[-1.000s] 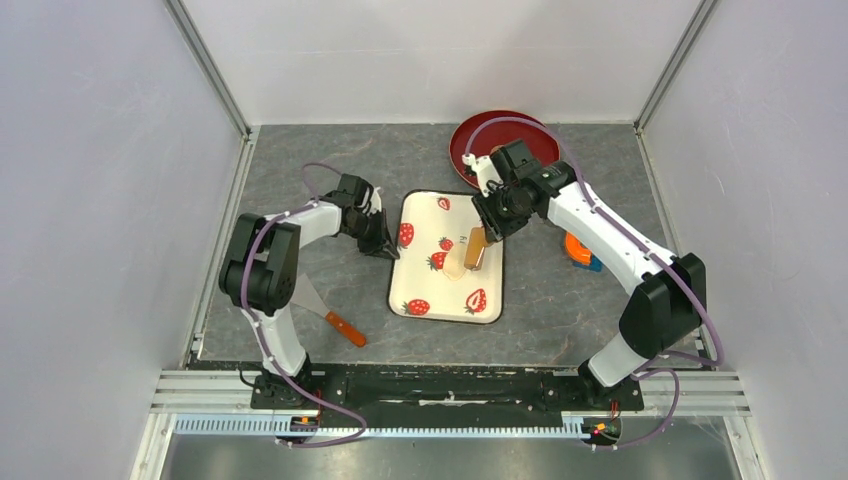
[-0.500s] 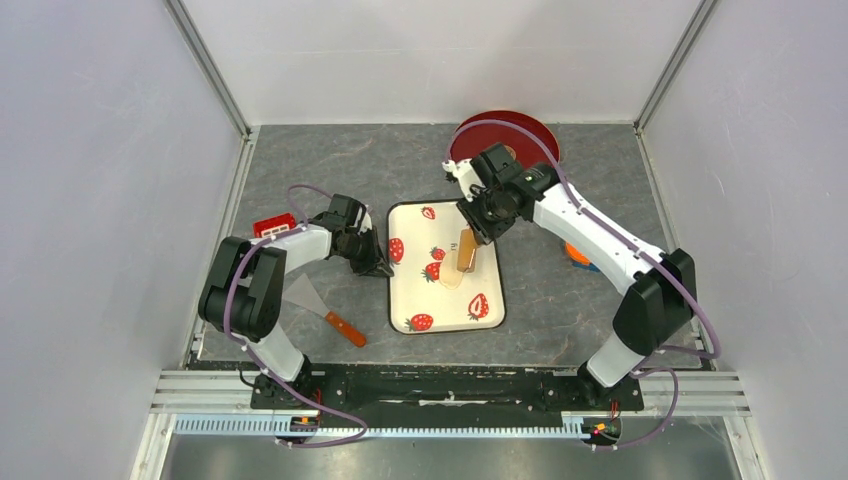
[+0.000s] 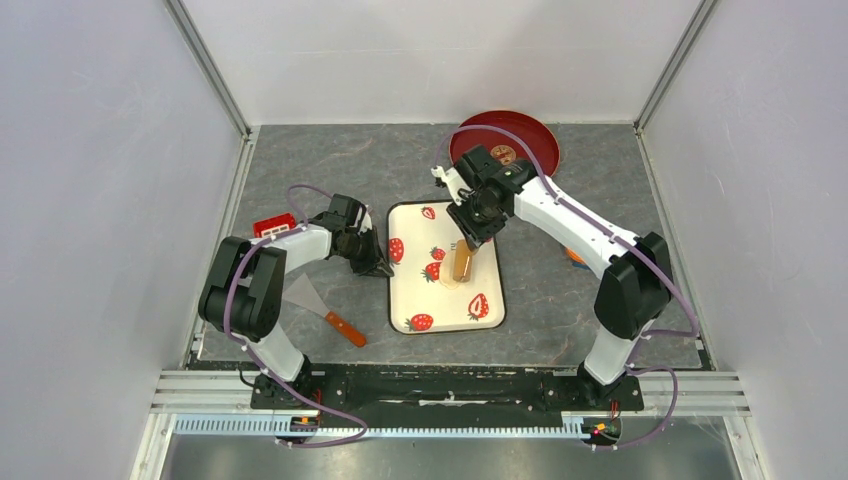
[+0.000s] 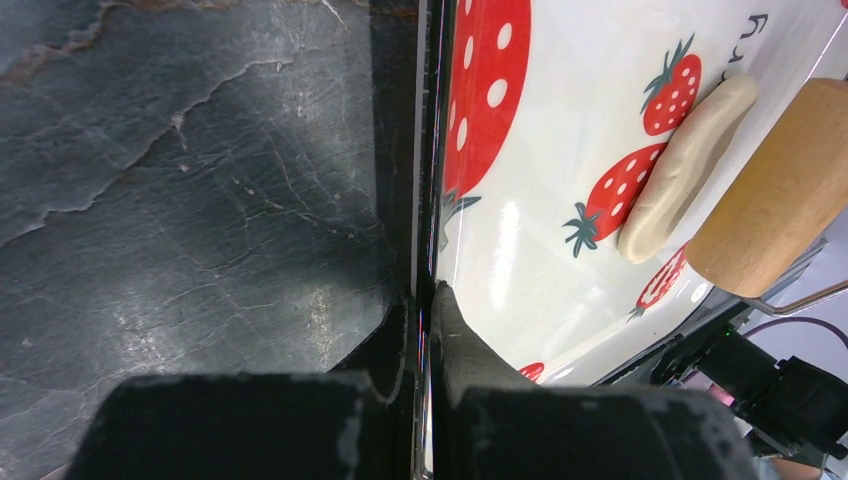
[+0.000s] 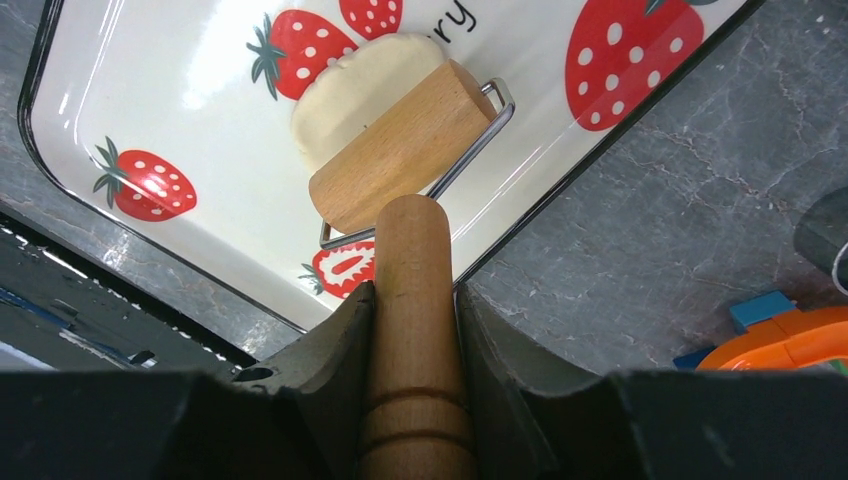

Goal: Roll out the dumpling wrappers from the dough

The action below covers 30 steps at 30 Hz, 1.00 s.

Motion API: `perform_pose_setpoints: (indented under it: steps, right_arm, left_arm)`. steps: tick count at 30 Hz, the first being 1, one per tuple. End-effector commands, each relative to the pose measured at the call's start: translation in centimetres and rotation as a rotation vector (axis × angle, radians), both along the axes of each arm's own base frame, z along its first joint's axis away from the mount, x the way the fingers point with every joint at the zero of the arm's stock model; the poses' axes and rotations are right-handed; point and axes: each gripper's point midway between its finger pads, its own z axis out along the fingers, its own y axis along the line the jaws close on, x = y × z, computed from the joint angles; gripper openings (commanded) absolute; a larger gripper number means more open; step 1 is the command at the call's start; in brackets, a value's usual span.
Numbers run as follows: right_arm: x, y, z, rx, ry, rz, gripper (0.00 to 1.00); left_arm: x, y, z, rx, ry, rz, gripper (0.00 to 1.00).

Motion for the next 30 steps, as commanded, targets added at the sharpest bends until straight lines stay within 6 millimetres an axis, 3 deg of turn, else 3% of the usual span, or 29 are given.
perform_pose_setpoints:
  steps: [1,10,19,30]
  right_arm:
    - [0.2,1.4,1.5,0.052,-0.015,0.002,0.0]
    - [0.0,2.4,1.0,0.061,0.008,0.024,0.0]
    - [-1.2,0.8,-1.9,-0.043,0.073,0.008,0.0]
    - [-2.1,1.0,-4.0,-0.044,0.116,0.011,0.0]
  left_arm:
    - [-0.3,1.0,-1.7,0.088,0.03,0.014,0.02]
    - [-0.4,1.2,-2.1,0.104,0.038,0.004,0.02]
    - [-0.4,1.3,-2.2,0.108,0.041,0.0,0.02]
    - [-0.5,1.4,-2.3,0.115,0.043,-0.006,0.02]
